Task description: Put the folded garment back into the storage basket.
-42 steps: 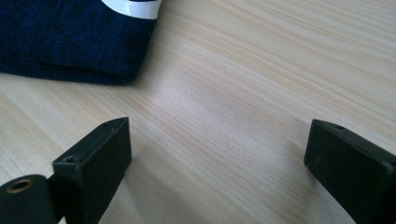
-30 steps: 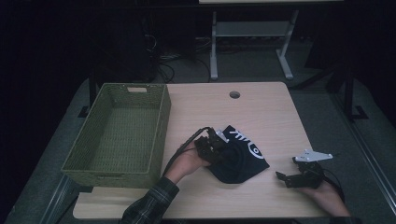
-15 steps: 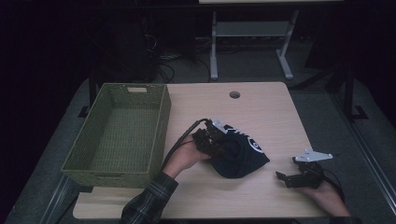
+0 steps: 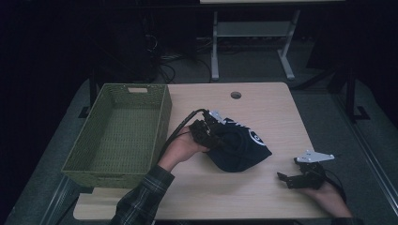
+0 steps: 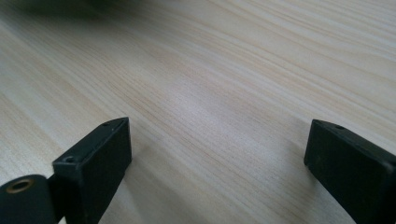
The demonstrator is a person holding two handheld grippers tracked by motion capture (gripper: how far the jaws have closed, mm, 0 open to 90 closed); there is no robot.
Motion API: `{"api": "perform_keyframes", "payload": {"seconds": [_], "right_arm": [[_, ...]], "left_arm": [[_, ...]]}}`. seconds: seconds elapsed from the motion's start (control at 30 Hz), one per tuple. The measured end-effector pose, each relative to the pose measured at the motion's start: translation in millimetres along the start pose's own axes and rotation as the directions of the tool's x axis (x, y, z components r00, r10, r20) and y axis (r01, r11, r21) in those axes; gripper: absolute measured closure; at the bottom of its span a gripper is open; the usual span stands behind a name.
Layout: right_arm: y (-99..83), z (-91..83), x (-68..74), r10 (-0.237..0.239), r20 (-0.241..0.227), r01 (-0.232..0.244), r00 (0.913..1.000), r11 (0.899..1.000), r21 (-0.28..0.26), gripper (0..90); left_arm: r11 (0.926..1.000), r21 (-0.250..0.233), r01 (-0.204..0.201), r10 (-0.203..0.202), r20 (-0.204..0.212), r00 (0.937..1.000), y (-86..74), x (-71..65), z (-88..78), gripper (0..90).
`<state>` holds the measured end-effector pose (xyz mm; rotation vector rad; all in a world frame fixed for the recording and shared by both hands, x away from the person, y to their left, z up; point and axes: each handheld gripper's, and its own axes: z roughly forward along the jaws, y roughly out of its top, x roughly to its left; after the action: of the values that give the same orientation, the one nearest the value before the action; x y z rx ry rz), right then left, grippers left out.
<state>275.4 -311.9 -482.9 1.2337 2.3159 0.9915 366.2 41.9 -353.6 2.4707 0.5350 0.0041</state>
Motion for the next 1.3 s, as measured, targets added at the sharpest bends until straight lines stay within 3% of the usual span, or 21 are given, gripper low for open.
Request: {"api": "perform_keyframes", "payload": {"seconds": [0.8,1.1,1.3], "right_arm": [[0.1,0.8,0.0,0.008,0.006,-0.008,0.9999,1.0,0.016,1.2],[-0.3,0.5,-0.7,0.014,0.013,-0.015,0.9998,1.0,0.021,0.0],[-0.7,0.1,-1.3,0.017,0.013,-0.017,0.9998,1.0,0.022,0.0]], "left_arm": [[0.9999,-0.011,-0.003,0.002,-0.06,0.9982,10.1,14.8,-65.5,72.9],[0.9997,-0.022,0.012,-0.014,-0.107,0.9941,6.7,21.8,-93.9,72.9],[0.9983,-0.041,0.041,-0.047,-0.143,0.9886,-2.6,28.7,-113.7,72.9]]}}
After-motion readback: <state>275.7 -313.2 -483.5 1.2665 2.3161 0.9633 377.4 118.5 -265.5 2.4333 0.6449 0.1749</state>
